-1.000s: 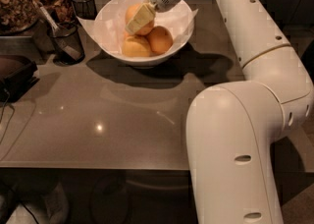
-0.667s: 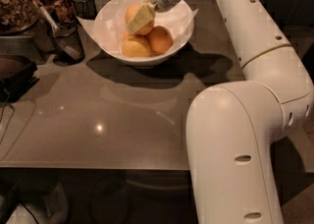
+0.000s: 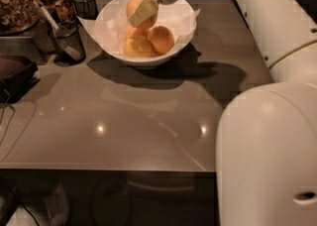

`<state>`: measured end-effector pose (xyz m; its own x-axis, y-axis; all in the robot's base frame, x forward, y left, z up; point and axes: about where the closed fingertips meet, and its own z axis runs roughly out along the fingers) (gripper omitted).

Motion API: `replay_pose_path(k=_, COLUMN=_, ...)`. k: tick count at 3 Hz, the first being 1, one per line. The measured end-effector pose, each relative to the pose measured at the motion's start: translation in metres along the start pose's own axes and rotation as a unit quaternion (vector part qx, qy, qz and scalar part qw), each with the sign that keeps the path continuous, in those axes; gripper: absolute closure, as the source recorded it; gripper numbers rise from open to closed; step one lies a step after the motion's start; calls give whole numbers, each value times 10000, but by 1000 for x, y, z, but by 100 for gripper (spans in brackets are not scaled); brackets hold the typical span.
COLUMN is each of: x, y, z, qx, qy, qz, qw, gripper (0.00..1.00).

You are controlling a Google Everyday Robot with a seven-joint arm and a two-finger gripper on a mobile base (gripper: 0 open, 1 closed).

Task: Pick orange from white bowl

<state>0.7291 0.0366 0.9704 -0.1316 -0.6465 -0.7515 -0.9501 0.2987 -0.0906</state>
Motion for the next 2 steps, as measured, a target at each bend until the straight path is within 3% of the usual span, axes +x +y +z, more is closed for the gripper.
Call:
replay_pose_path(k=1, x=-20, y=22, z=-39, qx=440, qy=-394, qz=-234, qw=9980, gripper=100)
replay_pose_path(k=2, x=-11, y=31, z=-23, qx=389, qy=-351, qz=-169, qw=9985, gripper=100)
